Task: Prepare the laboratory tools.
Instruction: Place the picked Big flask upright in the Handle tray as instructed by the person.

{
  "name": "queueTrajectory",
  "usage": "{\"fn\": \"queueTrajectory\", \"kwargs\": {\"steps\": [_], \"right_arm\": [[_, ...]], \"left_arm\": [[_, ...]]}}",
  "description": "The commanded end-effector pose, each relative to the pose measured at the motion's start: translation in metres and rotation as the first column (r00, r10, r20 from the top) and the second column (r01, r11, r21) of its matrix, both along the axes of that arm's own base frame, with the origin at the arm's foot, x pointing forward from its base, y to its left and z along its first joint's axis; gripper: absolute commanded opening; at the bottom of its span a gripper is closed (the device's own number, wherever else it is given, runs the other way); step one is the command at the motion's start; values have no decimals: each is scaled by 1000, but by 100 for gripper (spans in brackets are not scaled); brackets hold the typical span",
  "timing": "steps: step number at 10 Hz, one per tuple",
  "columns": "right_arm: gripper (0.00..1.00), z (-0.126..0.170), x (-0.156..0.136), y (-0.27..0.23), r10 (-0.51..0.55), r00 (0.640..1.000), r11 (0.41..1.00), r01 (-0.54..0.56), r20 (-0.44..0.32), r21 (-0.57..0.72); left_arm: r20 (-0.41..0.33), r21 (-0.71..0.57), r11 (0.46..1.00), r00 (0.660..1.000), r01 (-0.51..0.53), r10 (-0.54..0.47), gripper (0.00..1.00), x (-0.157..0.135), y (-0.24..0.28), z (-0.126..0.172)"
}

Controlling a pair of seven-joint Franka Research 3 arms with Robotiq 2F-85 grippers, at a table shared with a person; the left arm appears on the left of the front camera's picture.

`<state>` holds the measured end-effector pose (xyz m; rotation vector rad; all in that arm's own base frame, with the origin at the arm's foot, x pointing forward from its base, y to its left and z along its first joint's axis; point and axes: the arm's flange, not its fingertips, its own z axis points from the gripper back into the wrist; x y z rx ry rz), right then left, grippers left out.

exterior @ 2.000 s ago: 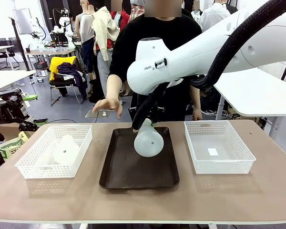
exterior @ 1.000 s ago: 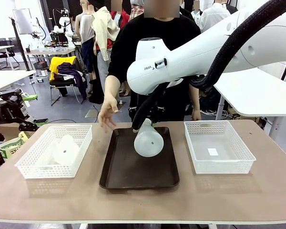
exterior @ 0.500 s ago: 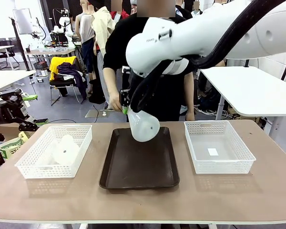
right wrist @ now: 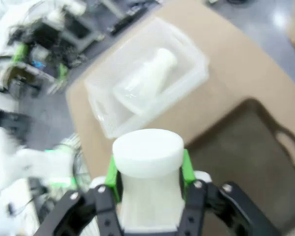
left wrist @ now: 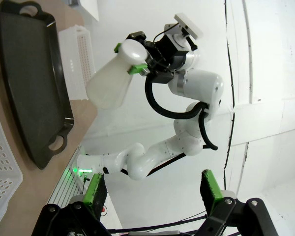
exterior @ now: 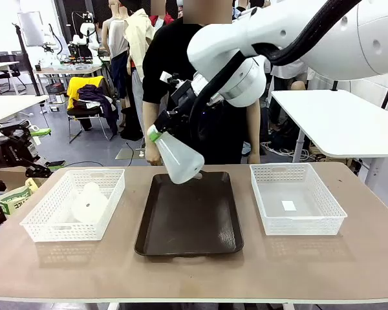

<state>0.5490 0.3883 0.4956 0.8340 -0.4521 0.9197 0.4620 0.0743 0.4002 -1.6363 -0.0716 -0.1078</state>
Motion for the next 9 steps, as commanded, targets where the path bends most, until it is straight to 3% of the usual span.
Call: {"fn": "queueTrajectory", "kwargs": {"steps": [1, 3, 5, 9], "right_arm": [[0, -26, -6, -44, 208, 977, 959, -215, 53, 183], [0, -32, -4, -54, 253, 960, 925, -276, 121, 261], [0, -37, -4, -63, 288, 936, 906, -334, 200, 258], [0, -35, 10, -57, 272, 947, 915, -309, 169, 258]], "left_arm": [[8, -5, 1000, 1000, 2, -2, 100, -1, 1, 2], [8, -5, 1000, 1000, 2, -2, 100, -1, 1, 2], [8, -5, 1000, 1000, 2, -2, 100, -1, 1, 2], [8, -5, 1000, 1000, 2, -2, 100, -1, 1, 2]]}}
